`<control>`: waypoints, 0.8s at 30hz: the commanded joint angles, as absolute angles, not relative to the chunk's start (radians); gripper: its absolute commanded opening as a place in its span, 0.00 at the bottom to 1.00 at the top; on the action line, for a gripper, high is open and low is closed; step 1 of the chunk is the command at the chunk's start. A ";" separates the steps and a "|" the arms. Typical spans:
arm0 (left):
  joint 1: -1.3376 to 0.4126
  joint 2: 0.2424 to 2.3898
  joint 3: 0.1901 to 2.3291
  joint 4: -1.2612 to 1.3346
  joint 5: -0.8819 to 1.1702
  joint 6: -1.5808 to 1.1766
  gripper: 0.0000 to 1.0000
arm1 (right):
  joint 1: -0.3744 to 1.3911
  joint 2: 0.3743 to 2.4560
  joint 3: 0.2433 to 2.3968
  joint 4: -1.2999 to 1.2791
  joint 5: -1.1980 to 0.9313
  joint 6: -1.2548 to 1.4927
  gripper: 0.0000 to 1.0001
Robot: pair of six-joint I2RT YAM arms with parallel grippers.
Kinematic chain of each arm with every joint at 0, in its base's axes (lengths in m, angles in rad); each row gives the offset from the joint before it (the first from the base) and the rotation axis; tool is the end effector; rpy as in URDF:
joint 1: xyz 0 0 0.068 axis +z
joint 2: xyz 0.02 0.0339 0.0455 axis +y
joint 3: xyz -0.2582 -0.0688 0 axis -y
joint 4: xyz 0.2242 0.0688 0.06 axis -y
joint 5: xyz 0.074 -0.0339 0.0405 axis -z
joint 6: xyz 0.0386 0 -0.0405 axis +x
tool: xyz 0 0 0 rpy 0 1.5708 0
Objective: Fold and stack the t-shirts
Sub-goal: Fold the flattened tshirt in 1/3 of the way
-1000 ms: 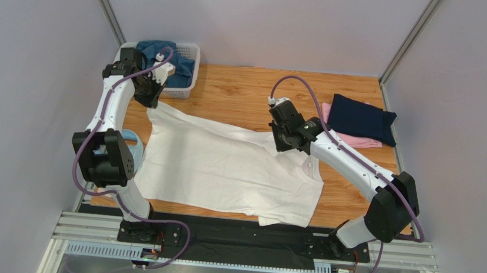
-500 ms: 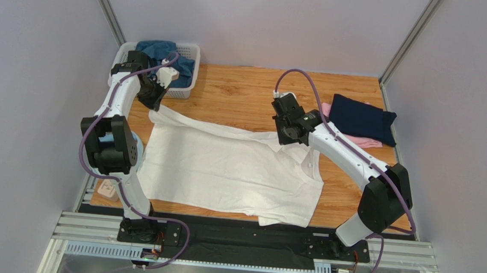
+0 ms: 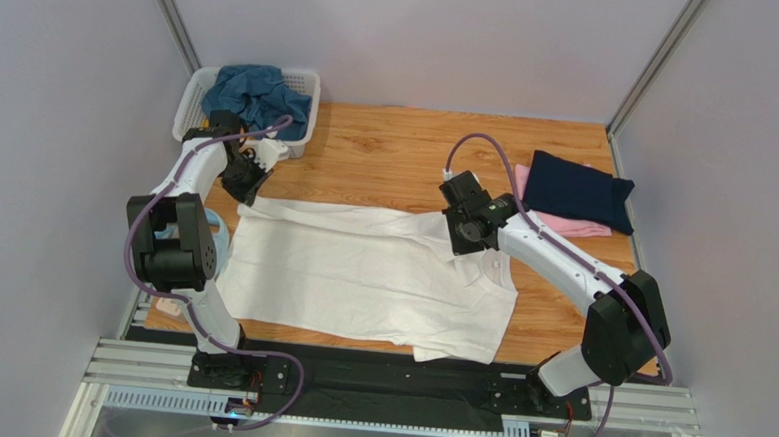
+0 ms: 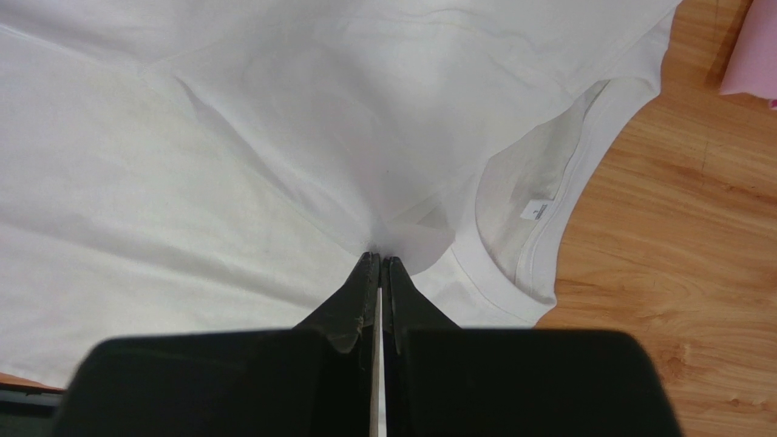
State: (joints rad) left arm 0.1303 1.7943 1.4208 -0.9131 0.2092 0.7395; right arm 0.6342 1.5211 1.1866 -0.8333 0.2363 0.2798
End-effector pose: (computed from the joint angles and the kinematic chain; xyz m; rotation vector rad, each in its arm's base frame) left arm 0.3374 0.0361 0.2321 0.8784 2.6540 -0.0977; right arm 0.2328 0.1600 0.2519 -0.4081 2.6472 -0.0439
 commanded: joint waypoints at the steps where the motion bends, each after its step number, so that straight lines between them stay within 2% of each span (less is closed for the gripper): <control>1: 0.127 1.717 1.388 -0.896 0.224 0.799 0.00 | 0.644 1.453 1.134 -0.856 0.187 0.328 0.00; 4: 0.127 1.712 1.375 -0.899 0.229 0.805 0.00 | 0.657 1.453 1.088 -0.864 0.134 0.339 0.01; 6: 0.126 1.707 1.370 -0.903 0.232 0.810 0.00 | 0.676 1.466 1.059 -0.868 0.108 0.344 0.05; 7: 0.127 1.706 1.364 -0.913 0.232 0.811 0.00 | 0.683 1.471 1.049 -0.870 0.072 0.347 0.15; 11: 0.127 1.684 1.330 -0.919 0.222 0.836 0.09 | 0.701 1.485 1.006 -0.857 0.008 0.357 0.34; 12: 0.127 1.684 1.324 -0.919 0.212 0.844 0.24 | 0.698 1.488 1.003 -0.862 -0.015 0.359 0.38; 13: 0.127 1.683 1.312 -0.920 0.207 0.847 0.33 | 0.699 1.493 1.008 -0.868 -0.005 0.353 0.40; 14: 0.127 1.683 1.307 -0.920 0.203 0.851 0.46 | 0.699 1.496 1.017 -0.888 -0.002 0.348 0.41; 15: 0.129 1.684 1.301 -0.920 0.196 0.856 0.63 | 0.701 1.502 1.029 -0.900 0.032 0.344 0.41; 24: 0.121 1.612 1.365 -0.992 0.305 0.789 0.62 | 0.615 1.529 1.233 -0.954 0.186 0.370 0.36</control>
